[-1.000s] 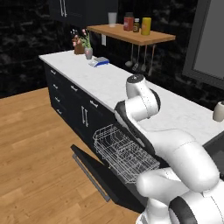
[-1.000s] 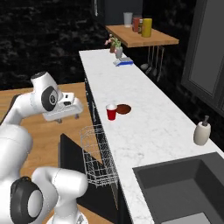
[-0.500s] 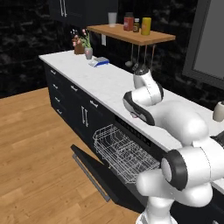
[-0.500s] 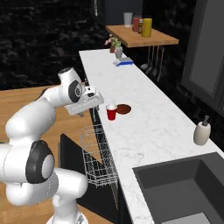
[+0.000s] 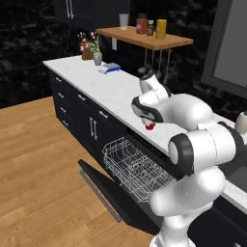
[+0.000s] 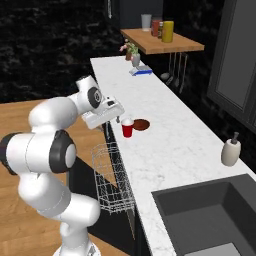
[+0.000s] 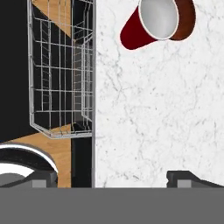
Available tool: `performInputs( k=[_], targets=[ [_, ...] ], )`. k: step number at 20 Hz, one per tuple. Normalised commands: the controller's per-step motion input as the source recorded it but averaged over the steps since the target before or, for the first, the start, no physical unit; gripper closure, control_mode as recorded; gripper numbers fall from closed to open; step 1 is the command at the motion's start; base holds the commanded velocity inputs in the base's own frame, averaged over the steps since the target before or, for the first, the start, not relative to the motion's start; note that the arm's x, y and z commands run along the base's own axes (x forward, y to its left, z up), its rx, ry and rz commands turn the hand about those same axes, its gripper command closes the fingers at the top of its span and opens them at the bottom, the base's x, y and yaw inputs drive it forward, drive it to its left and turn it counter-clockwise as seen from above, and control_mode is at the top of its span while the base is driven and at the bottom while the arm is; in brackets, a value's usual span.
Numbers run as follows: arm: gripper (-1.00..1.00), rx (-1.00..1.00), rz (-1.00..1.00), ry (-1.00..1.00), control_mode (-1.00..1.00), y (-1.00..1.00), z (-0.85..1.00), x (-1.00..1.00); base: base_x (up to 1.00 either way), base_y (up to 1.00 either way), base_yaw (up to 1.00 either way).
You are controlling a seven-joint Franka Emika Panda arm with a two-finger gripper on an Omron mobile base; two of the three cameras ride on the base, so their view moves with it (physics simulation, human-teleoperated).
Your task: Pick up the cup and bowl from the counter, place them in the dishwasher, and close the dishwasher door.
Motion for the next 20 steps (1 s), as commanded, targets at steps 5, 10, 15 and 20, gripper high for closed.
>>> performInputs(
  k=[5, 10, 15, 20],
  targets=[
    [-1.0, -0.01, 0.0, 0.05, -1.0, -0.01, -0.29, 0.1, 0.0, 0.0, 0.0],
    [-1.0, -0.01, 0.0, 0.05, -1.0, 0.08, -0.36, 0.01, 0.0, 0.0, 0.0],
    [-1.0, 0.0, 0.0, 0.0, -1.0, 0.0, -0.32, 0.11, 0.0, 0.0, 0.0],
    [-1.0, 0.0, 0.04, -0.01, -1.0, 0.0, -0.16, 0.26, 0.0, 0.0, 0.0]
  ],
)
